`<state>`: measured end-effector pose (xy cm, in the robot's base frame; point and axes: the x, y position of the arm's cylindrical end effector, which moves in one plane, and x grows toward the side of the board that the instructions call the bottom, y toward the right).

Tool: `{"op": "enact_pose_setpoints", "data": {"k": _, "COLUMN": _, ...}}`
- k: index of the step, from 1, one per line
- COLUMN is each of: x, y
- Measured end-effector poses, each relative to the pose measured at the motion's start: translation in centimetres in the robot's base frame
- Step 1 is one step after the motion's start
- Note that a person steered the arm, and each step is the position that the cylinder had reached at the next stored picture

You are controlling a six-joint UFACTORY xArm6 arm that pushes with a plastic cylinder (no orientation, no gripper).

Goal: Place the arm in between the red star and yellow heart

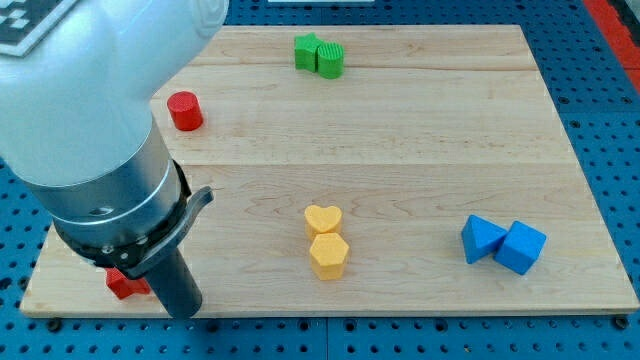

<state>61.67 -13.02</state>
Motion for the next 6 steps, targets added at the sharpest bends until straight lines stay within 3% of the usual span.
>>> {"op": "enact_pose_setpoints", "data": {"k": 6, "x": -4.2, "y": -4.4}}
